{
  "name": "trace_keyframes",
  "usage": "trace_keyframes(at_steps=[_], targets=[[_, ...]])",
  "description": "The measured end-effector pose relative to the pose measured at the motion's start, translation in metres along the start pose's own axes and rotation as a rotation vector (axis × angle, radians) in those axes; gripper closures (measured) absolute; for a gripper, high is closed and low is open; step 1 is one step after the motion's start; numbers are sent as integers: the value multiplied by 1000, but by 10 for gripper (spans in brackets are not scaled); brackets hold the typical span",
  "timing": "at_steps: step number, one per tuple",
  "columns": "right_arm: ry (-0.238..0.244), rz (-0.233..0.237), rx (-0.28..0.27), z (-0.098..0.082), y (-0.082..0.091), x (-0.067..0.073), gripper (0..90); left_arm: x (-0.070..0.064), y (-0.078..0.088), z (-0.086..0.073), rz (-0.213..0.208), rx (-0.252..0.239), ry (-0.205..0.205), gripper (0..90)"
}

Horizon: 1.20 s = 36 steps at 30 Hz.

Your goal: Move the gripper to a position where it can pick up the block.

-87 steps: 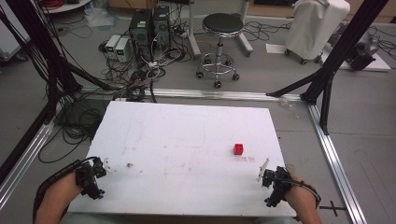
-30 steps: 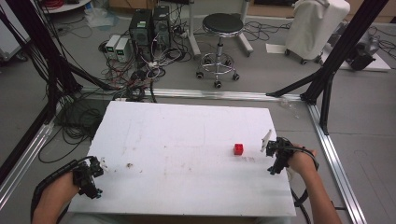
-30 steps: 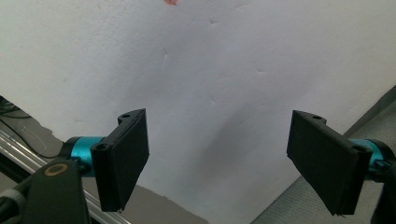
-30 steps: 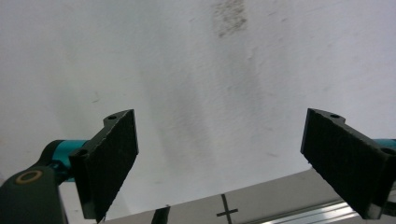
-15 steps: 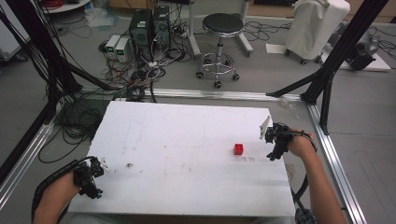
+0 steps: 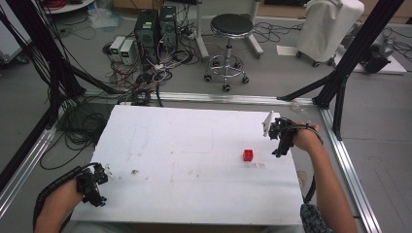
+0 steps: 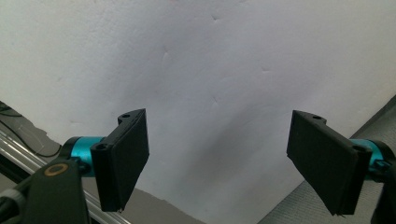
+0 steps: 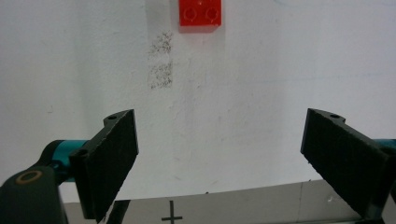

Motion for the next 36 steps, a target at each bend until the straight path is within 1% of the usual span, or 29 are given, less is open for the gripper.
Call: trace_keyframes(at_steps=[1, 2, 3, 4, 6, 9, 10, 11, 12, 13, 14, 16, 19, 20, 24, 27, 28, 29, 30, 31, 32, 33, 36], targets=[[12, 12, 3, 5, -2, -1, 104, 1, 0, 0, 6, -1, -1, 212], [20, 17, 6, 8, -2, -2, 104, 1, 1, 0, -3, 3, 2, 212], [23, 15, 9, 10, -3, -3, 104, 1, 1, 0, 1, 0, 2, 212], [40, 25, 8, 12, -5, -4, 104, 1, 1, 0, 0, 0, 1, 212], [38, 21, 13, 14, -6, -5, 104, 2, 1, -1, 5, 2, -1, 212], [54, 26, 15, 20, -12, -7, 104, 2, 2, 0, 8, -8, -8, 212], [65, 31, 21, 24, -16, -8, 104, 2, 3, 1, 12, -16, -10, 212], [65, 31, 21, 24, -16, -8, 104, 2, 3, 1, 10, -17, -12, 212], [73, 41, 24, 27, -21, -7, 104, 2, 4, 2, 15, -21, -15, 212], [73, 41, 24, 27, -21, -7, 104, 2, 4, 2, 12, -19, -17, 212], [80, 55, 20, 29, -26, -7, 104, 2, 5, 2, 12, -21, -17, 212], [76, 47, 21, 30, -27, -8, 104, 2, 5, 3, 15, -25, -18, 212], [85, 66, 28, 33, -37, -8, 104, 2, 5, 3, 14, -23, -17, 212], [85, 66, 28, 33, -37, -8, 104, 2, 5, 3, 14, -23, -18, 212], [87, 75, 34, 37, -47, -7, 104, 2, 5, 3, 13, -24, -17, 212], [83, 88, 22, 40, -58, -5, 104, 2, 5, 3, 9, -26, -20, 212], [83, 88, 22, 40, -58, -5, 104, 2, 5, 4, 12, -32, -12, 212], [77, 94, 24, 41, -63, -4, 104, 2, 5, 4, 12, -33, -11, 212], [77, 94, 24, 41, -63, -4, 104, 3, 5, 4, 14, -35, -12, 212], [71, 95, 27, 42, -68, -3, 104, 3, 5, 4, 16, -38, -11, 212], [71, 95, 27, 42, -68, -3, 104, 3, 6, 4, 16, -38, -11, 212], [76, 105, 24, 43, -74, -2, 104, 3, 6, 4, 14, -36, -9, 212], [74, 107, 30, 44, -79, -1, 104, 3, 6, 3, 17, -35, -10, 212]])
Point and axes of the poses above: each handheld gripper's, and its own axes: y roughly backward along the jaws, z roughly out of its top, x roughly to its left, the point moved 8 cm from there along -y, roughly forward along the jaws, and after that the axes turned 12 degrees about -x, right-handed, at the moved point
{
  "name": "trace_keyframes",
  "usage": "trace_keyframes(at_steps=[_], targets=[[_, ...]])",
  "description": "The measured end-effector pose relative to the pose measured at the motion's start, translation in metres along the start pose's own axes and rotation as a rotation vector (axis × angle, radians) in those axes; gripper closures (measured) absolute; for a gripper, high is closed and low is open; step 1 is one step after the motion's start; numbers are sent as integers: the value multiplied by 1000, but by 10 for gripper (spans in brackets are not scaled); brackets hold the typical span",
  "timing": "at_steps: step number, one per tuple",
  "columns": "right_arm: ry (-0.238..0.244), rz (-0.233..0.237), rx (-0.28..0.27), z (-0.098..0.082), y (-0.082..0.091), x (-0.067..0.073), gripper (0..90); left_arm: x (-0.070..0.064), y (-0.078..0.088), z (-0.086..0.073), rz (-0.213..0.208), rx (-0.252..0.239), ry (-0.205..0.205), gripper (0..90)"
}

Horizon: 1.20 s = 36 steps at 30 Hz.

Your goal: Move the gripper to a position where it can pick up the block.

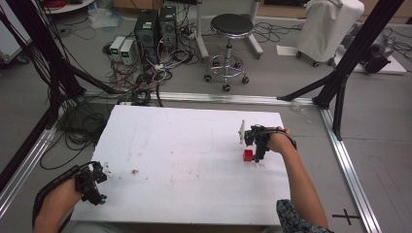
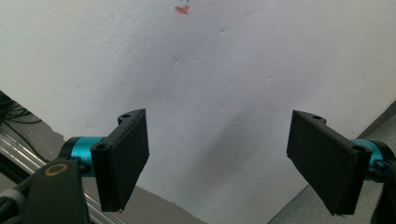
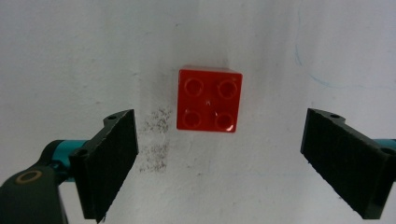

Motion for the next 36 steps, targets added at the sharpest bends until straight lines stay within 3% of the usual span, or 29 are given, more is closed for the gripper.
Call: trace_keyframes(at_steps=[4, 12, 13, 14, 24, 25, 30, 36], targets=[[19, 5, 21, 3, -8, 0, 104, 0, 0, 0, -1, -3, 1, 212], [-7, 5, 45, 4, -16, 0, 104, 0, 0, 0, -6, 6, 1, 212], [10, 9, 40, 5, -17, -1, 104, 0, 0, 0, -6, 5, 1, 212], [-13, 6, 51, 4, -17, 1, 104, -1, -1, 0, -4, 2, 1, 212], [4, 7, 39, 2, -23, 0, 104, -1, -2, 0, -5, 5, 1, 212], [-18, 7, 47, 3, -23, 1, 104, -1, -2, 0, -7, 6, 2, 212], [-2, 15, 49, 4, -27, 0, 104, -1, -1, 0, -6, 4, 2, 212], [-30, 12, 61, 3, -26, 1, 104, -1, -2, 0, -8, 3, 2, 212]])
Point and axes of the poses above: each handheld gripper's, and its own axes: y roughly backward along the jaws, z roughly out of its top, x roughly to its left, the point moved 8 cm from there along -y, roughly forward along the jaws, and after that the axes turned 12 degrees about -x, right-handed, at the moved point
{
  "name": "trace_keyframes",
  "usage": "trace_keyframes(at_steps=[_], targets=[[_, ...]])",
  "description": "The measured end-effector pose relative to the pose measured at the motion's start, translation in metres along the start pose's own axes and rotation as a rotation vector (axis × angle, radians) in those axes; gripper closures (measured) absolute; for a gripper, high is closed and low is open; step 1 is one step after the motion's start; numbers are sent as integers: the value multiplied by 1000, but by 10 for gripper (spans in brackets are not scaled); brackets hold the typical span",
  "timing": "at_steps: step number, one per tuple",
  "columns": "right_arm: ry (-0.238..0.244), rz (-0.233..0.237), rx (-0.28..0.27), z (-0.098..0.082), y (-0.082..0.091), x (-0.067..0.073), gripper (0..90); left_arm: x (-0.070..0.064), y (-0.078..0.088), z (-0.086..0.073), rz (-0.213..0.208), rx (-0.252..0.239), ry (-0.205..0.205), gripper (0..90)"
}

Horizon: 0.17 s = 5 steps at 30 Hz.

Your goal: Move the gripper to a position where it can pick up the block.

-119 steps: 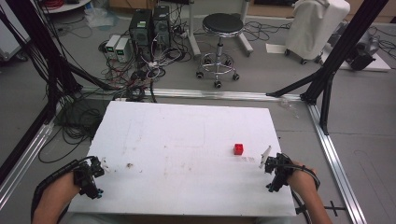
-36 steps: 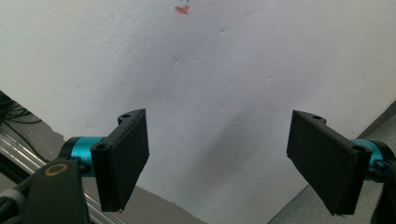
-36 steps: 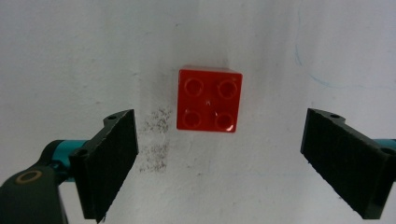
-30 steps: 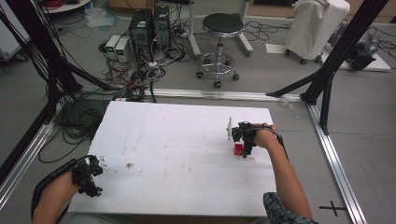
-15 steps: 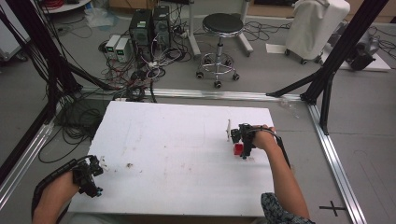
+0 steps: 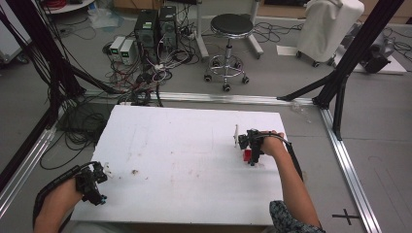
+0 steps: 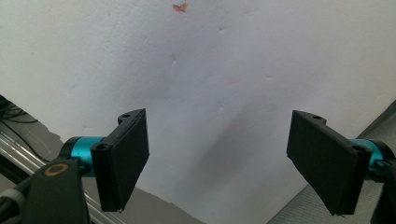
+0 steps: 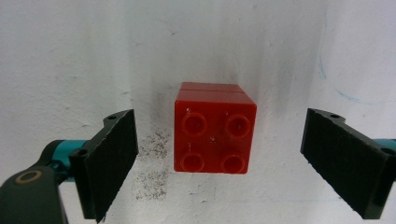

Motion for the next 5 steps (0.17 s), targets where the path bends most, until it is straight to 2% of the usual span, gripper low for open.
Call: trace_keyframes(at_steps=[3, 5], targets=[[17, 6, 1, 1, -2, 0, 104, 0, 0, 0, 0, 0, 0, 212], [8, 6, 4, 1, -1, 1, 104, 0, 0, 0, 2, -1, -1, 212]])
Point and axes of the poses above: each handheld gripper's, and its own axes: y roughly backward along the jaws, z roughly out of its top, x roughly to its left, the point moved 8 cm from there along -y, roughly forward along the jaws, and after that the axes turned 12 degrees about -x, right-handed, at the moved point
